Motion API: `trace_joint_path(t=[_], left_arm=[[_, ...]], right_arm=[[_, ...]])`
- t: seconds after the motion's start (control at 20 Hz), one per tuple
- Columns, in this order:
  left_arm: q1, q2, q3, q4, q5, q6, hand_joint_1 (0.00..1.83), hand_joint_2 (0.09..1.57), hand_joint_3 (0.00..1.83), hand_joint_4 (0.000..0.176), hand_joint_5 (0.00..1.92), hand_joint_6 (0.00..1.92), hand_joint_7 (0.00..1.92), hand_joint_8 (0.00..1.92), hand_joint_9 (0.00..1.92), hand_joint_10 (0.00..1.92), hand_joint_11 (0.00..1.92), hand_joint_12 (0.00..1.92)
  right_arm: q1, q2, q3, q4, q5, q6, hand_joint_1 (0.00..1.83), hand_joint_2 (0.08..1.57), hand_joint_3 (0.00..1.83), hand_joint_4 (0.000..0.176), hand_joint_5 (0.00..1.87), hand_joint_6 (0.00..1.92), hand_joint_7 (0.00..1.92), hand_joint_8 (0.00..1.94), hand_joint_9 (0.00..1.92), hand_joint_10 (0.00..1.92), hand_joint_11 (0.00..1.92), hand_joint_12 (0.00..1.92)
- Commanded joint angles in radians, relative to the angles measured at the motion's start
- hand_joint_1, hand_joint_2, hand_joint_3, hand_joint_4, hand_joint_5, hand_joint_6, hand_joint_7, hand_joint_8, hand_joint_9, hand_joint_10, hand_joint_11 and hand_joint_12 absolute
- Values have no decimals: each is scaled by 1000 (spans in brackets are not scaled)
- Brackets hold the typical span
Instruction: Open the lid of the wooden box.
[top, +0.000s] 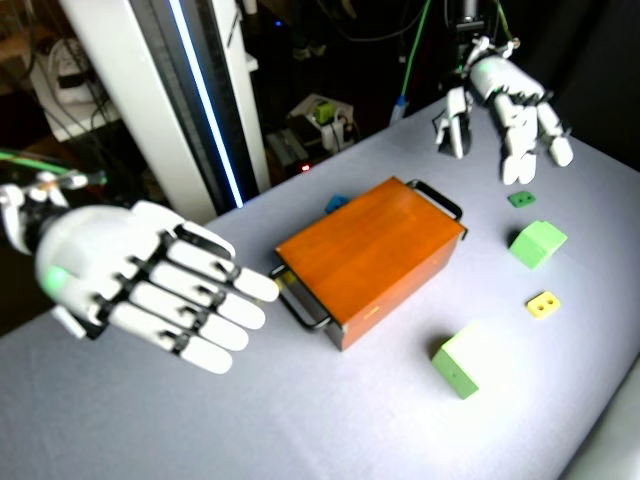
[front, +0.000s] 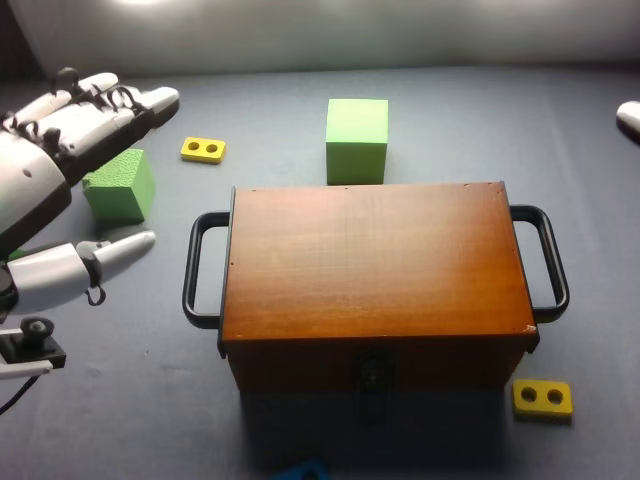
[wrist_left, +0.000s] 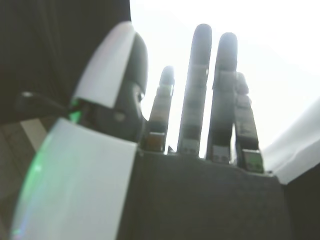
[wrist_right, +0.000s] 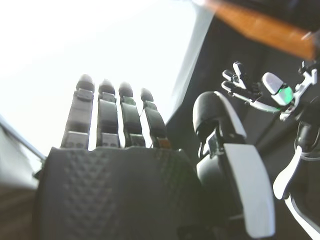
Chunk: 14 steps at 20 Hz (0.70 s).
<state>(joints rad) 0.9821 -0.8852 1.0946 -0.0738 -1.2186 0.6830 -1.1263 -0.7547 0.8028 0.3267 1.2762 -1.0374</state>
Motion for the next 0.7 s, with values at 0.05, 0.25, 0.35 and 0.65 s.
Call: trace_joint_path(t=[0.05,0.25,0.35,0.65], left_arm=[[-1,15,2,-13,-93,-2,473,1350,13,0,20,7,5,2,0,0,0,0],[5,19,1,-5,-65,-2,444,1344,2,0,74,15,6,1,0,0,0,0],[8,22,0,-5,-57,-1,376,1340,1,0,147,15,0,0,0,0,5,4],[17,43,-6,12,20,9,205,1351,0,0,485,8,324,9,184,24,0,0]], right_arm=[[4,2,4,2,95,-5,311,1446,0,0,13,3,0,0,0,0,0,41],[0,2,3,5,79,-12,443,1393,0,0,42,10,2,1,0,0,0,0],[0,2,3,7,67,-17,459,1378,0,0,179,52,4,1,0,0,0,0],[0,3,8,7,1,-26,344,1403,4,0,439,5,319,22,162,53,0,0]])
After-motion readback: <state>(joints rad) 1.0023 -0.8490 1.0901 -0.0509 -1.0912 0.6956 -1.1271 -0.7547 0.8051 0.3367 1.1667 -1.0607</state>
